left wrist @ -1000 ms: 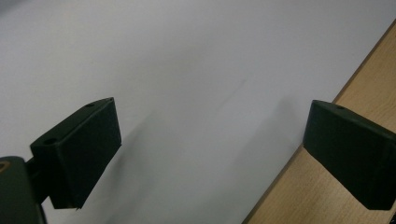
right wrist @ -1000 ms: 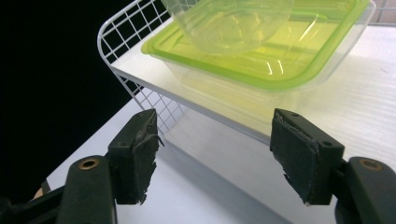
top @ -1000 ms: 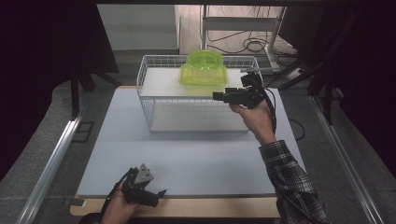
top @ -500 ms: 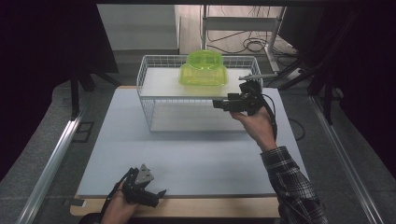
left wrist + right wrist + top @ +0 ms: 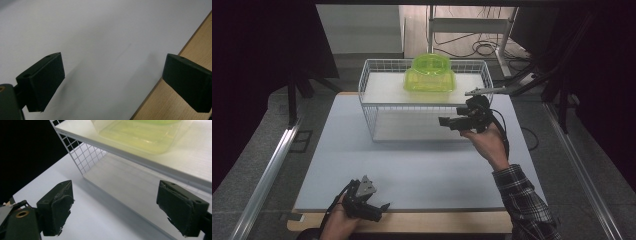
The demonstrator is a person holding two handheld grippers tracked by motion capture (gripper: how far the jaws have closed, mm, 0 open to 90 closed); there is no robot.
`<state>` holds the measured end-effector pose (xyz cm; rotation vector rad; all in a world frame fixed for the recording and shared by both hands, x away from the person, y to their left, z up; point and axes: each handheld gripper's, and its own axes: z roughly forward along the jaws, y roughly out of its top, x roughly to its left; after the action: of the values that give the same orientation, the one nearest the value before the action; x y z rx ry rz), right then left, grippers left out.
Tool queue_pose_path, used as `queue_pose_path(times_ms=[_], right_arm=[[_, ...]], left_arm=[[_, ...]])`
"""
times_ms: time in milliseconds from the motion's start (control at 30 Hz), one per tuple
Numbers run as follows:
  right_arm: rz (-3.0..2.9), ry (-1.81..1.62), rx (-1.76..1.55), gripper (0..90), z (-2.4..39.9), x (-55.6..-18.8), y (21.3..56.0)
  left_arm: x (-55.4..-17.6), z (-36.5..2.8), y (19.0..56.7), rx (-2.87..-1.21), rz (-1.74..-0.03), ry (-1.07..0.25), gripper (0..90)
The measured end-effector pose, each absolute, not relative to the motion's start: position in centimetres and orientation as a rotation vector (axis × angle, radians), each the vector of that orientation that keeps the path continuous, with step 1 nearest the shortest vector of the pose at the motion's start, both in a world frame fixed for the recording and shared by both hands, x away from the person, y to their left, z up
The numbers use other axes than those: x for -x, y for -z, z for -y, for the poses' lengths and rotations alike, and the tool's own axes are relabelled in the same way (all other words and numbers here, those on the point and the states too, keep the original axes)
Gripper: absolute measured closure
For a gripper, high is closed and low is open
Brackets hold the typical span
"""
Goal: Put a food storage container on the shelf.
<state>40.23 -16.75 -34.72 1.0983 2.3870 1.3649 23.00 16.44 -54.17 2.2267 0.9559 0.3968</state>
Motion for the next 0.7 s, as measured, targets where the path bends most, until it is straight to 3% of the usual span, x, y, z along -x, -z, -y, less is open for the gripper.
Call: queue_pose_path(times_ms=[700], right_arm=[[-2.399,-1.296,-0.983,5.6,16.6,-37.5,37.2]], left_arm=[[-23.0,-16.4,54.2,-2.226,-0.953,-0.406,3.7]])
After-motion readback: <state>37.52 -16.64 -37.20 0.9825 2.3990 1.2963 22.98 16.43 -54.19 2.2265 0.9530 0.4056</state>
